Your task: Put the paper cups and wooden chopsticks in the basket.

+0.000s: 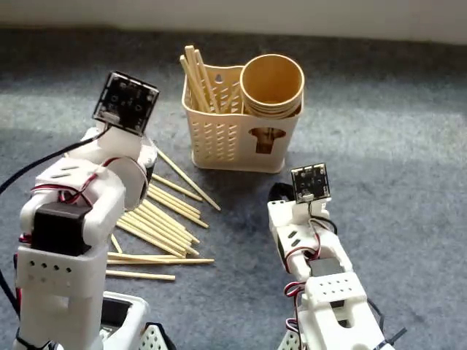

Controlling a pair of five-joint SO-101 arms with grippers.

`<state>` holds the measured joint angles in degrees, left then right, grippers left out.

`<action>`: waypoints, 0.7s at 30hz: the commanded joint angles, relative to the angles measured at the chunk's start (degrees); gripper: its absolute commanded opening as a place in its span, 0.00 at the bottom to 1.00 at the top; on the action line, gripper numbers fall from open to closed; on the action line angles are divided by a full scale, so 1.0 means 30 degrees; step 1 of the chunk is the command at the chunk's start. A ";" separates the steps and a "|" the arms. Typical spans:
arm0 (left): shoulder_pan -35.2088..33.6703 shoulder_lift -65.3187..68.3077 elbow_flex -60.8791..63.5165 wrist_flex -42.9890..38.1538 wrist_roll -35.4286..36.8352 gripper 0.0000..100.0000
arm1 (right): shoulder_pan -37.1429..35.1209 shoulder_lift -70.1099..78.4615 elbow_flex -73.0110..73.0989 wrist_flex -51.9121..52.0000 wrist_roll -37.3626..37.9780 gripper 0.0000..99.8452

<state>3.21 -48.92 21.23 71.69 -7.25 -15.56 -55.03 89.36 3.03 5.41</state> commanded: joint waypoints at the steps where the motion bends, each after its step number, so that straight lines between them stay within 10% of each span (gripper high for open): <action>1: 0.0396 -0.0220 -0.1187 -0.2813 0.1963 0.01 | 0.0161 -0.0425 -0.0220 0.0044 0.0205 0.02; 21: 0.3121 0.0103 -0.0982 -1.7201 0.4835 0.01 | -0.0571 -0.0396 -0.0220 0.0044 0.0205 0.02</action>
<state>11.56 -48.84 20.62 23.60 6.55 -15.65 -55.03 89.36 3.03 5.41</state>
